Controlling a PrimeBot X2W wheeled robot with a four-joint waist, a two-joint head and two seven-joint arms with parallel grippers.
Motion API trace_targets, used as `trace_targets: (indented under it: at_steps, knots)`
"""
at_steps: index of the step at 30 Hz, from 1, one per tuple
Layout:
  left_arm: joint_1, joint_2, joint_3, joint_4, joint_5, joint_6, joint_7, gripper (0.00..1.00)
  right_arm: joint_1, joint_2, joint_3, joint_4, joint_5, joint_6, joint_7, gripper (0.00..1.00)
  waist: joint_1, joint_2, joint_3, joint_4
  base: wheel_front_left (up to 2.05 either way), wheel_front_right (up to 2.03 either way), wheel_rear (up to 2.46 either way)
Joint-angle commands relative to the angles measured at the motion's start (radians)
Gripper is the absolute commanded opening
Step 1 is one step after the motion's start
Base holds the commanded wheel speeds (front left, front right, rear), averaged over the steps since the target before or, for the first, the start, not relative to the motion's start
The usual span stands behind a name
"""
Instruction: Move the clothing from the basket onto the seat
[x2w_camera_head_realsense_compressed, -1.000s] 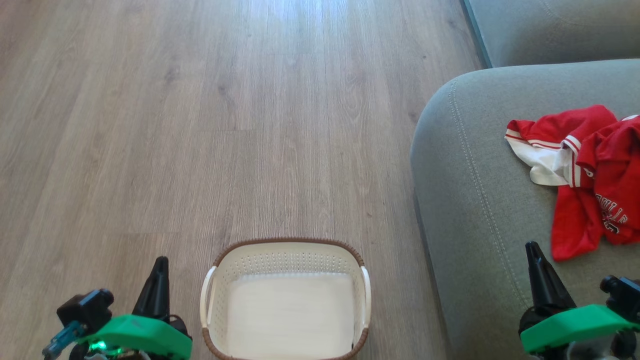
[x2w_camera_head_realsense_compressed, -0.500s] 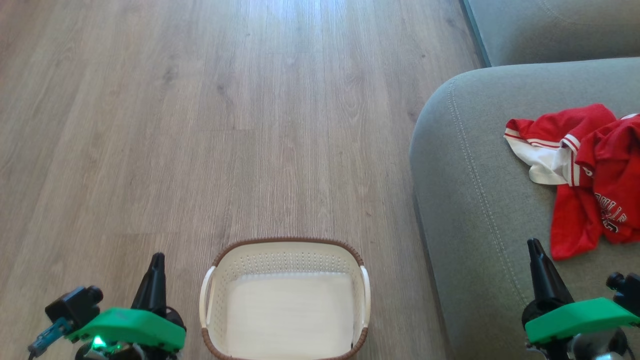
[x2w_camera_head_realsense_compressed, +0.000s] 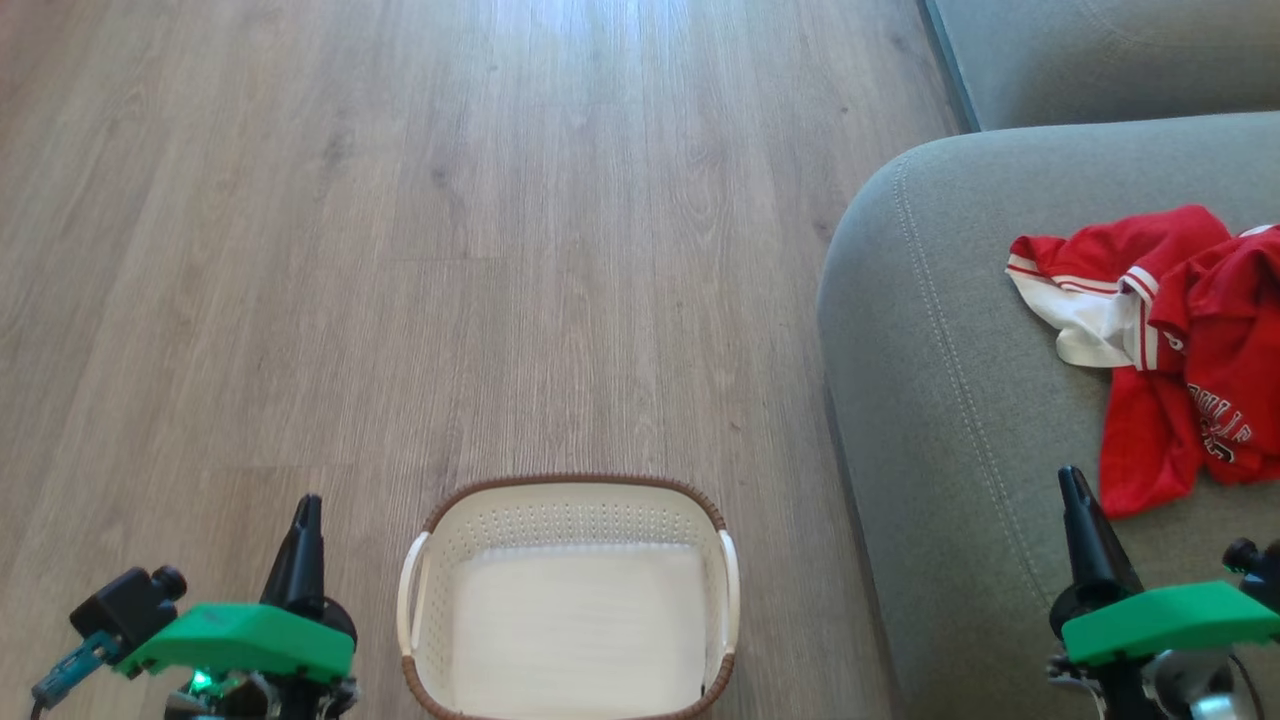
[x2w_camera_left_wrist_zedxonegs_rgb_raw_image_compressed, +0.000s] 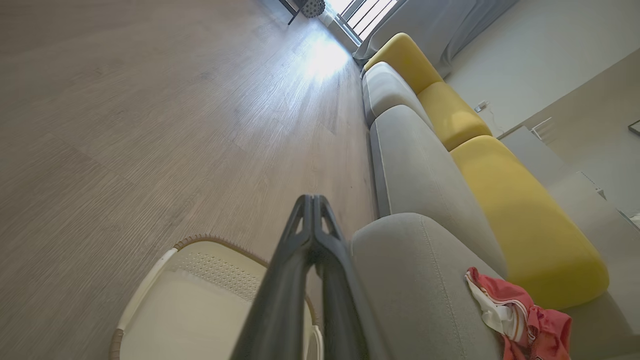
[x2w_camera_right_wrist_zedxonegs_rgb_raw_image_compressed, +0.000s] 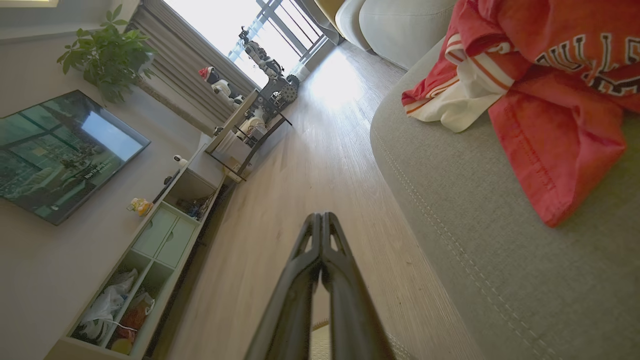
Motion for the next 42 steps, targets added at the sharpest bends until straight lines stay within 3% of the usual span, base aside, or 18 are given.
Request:
trace_targets:
  at_steps: [1, 42]
  knots:
    - [-0.056, 0.003, 0.036, -0.027, -0.025, -0.009, 0.009, 0.0, -0.056, -0.005, -0.001, -0.028, 0.027, 0.0, 0.007, 0.0, 0.0, 0.0, 0.0, 0.0, 0.0, 0.0, 0.0]
    - [-0.103, -0.048, 0.149, -0.005, -0.421, -0.065, 0.128, 0.0, -0.121, 0.039, -0.043, 0.017, 0.425, 0.0, 0.119, 0.0, 0.0, 0.0, 0.006, -0.01, 0.0, 0.0, 0.0]
